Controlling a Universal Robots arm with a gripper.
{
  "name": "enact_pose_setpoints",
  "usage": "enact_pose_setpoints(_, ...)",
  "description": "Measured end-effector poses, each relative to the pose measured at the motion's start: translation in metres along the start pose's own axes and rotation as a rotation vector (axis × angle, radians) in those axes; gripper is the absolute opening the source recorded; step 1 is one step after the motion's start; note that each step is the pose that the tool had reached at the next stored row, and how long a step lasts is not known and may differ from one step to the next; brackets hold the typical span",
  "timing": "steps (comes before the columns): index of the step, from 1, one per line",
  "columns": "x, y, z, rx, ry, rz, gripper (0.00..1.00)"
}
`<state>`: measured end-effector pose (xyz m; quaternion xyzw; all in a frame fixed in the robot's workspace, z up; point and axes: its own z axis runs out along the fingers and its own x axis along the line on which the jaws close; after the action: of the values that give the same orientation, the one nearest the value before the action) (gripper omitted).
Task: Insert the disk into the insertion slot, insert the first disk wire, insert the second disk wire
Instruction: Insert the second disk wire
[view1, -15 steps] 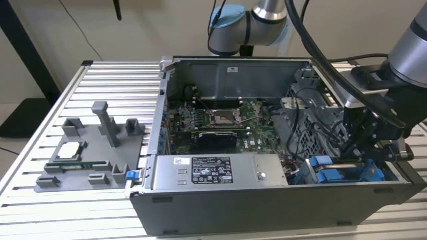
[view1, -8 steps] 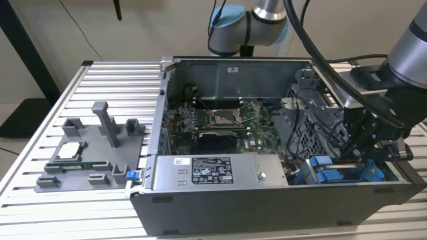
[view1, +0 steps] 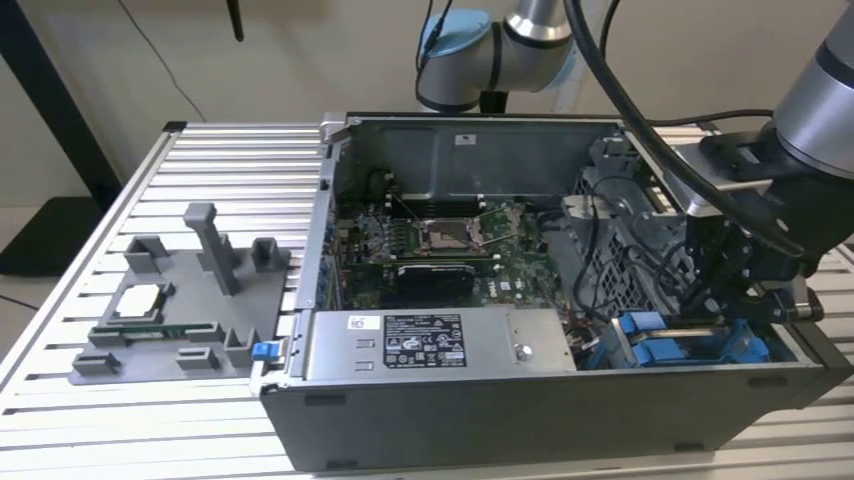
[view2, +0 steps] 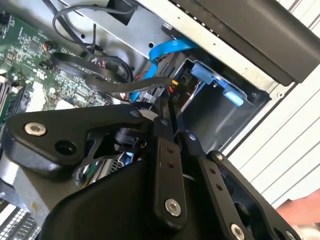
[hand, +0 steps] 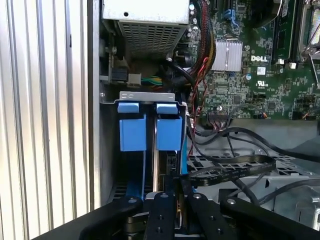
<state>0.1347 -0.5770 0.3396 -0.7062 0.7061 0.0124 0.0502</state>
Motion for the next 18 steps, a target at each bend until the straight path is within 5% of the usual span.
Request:
enact_pose_setpoints(8,0.0006,0.0004,0.0062,0.0,-0.0003,0.0,0.0)
enact_pose_setpoints(9,0.0004,0.0004,0.0073,0.0,-0.0036,0.0,1.0)
enact_pose_setpoints(18,-0.0008,-0.0005,-0.01,-0.0062,-0.0073,0.001,1.0)
